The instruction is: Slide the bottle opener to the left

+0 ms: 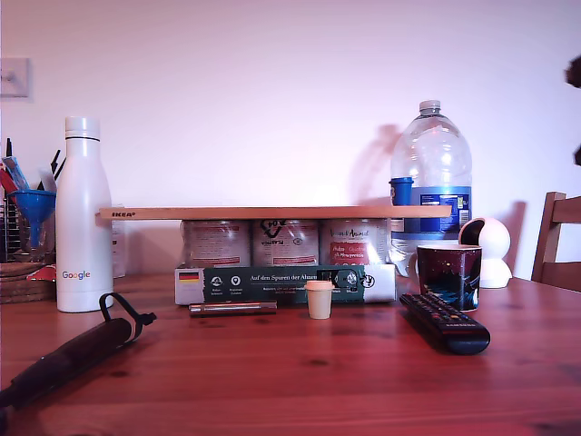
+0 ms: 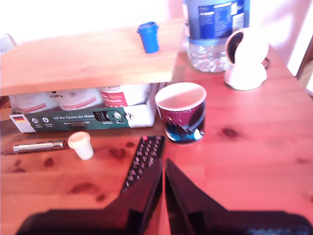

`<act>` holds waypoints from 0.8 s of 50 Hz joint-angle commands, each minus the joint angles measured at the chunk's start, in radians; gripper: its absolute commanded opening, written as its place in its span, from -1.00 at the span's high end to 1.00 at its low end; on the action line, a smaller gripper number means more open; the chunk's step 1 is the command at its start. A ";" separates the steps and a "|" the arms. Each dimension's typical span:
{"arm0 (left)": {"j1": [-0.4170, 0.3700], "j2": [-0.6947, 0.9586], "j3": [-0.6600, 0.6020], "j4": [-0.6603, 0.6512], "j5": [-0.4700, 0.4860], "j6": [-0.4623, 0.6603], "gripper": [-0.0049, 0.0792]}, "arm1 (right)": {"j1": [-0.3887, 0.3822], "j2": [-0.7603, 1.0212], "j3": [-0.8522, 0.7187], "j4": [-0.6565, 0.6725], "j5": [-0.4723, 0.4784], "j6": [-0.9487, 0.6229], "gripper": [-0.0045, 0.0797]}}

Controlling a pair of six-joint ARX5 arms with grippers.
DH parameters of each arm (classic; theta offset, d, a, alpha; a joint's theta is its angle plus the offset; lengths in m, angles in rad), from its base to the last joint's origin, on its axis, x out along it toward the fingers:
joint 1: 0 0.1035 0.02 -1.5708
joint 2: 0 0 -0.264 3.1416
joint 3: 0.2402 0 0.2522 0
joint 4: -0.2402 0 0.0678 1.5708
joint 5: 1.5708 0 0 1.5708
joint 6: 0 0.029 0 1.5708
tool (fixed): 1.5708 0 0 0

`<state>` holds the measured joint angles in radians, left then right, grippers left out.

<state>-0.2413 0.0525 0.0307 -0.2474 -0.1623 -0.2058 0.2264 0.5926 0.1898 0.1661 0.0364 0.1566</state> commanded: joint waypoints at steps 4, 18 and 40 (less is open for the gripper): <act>0.001 0.000 -0.014 -0.007 -0.003 0.003 0.94 | -0.011 -0.090 -0.062 -0.022 -0.001 0.006 0.92; 0.001 0.000 -0.014 -0.007 -0.003 0.003 0.94 | -0.011 -0.332 -0.126 -0.175 -0.075 -0.064 0.92; 0.001 0.000 -0.014 -0.007 -0.003 0.003 0.94 | -0.011 -0.533 -0.126 -0.269 -0.132 -0.087 0.92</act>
<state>-0.2413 0.0525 0.0307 -0.2474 -0.1623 -0.2058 0.2172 0.0605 0.0853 -0.1059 -0.0944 0.0765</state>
